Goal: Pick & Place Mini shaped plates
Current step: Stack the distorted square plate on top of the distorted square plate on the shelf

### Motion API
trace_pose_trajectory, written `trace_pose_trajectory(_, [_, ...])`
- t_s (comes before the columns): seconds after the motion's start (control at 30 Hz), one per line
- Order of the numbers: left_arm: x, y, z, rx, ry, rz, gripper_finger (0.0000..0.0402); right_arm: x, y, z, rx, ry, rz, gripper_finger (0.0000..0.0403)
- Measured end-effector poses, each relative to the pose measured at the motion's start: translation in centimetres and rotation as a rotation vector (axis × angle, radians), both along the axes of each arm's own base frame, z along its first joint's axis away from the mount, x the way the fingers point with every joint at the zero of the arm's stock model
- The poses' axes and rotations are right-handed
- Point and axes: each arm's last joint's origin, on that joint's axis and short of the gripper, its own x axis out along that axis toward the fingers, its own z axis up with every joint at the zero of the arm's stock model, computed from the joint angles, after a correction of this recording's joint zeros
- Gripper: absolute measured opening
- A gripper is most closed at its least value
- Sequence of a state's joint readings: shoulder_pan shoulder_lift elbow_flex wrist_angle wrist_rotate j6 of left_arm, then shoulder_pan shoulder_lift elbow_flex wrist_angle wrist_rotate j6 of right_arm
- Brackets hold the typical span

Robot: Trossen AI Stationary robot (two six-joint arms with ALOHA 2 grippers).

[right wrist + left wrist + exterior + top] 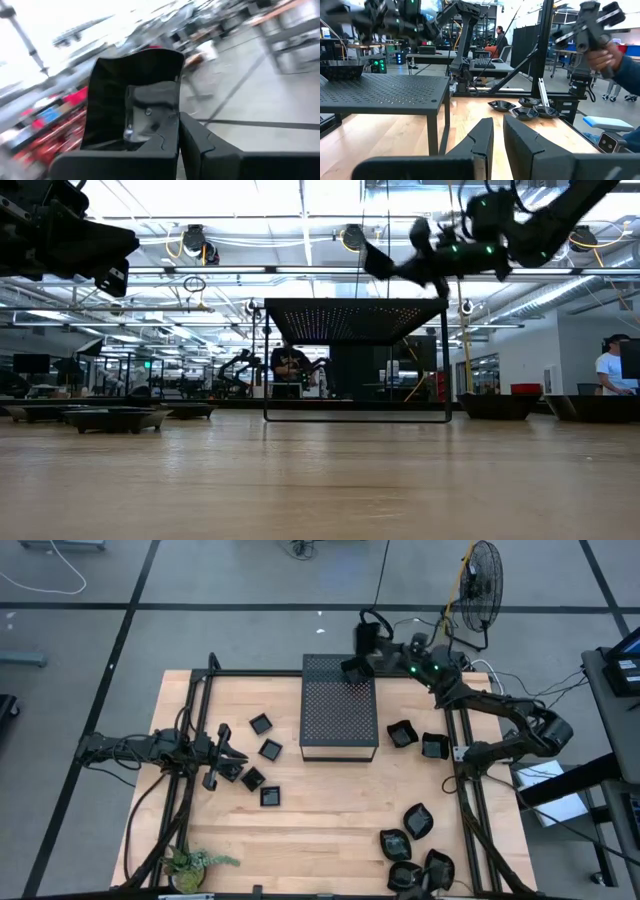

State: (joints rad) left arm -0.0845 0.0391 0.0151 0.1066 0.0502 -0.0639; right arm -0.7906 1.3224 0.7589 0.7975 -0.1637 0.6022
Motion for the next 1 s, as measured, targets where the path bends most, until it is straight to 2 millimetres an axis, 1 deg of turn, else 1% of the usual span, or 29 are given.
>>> trace_pose_trajectory(0.13, [0.0,0.0,0.0,0.000,0.000,0.000,0.0047,2.2,0.3,3.4,0.008,0.109,0.046,0.0000])
trace_pose_trajectory(0.23, [0.0,0.0,0.0,0.000,0.000,0.000,0.0047,3.2,0.2,5.9,0.037,0.268,0.035,0.0000])
trace_pose_trajectory(0.33, [0.0,0.0,0.0,0.000,0.000,0.000,0.0047,3.5,-0.2,7.3,0.114,0.420,0.032,0.0000])
trace_pose_trajectory(0.4, [0.0,0.0,0.0,0.000,0.000,0.000,0.0047,3.3,-0.6,8.3,0.160,0.462,0.028,0.0000])
trace_pose_trajectory(0.47, [0.0,0.0,0.0,0.000,0.000,0.000,0.0047,2.9,-0.9,8.8,0.195,0.484,0.046,0.0000])
trace_pose_trajectory(0.53, [0.0,0.0,0.0,0.000,0.000,0.000,0.0047,2.4,-1.1,8.8,0.222,0.493,0.079,0.0000])
trace_pose_trajectory(0.7, [0.0,0.0,0.0,0.000,0.000,0.000,0.0047,1.4,-1.5,7.6,0.335,0.553,0.097,0.0000])
trace_pose_trajectory(0.83, [0.0,0.0,0.0,0.000,0.000,0.000,0.0047,1.4,-1.5,6.3,0.358,0.592,0.102,0.0000])
trace_pose_trajectory(1.0, [0.0,0.0,0.0,0.000,0.000,0.000,0.0047,1.6,-1.5,5.3,0.338,0.596,0.109,0.0000])
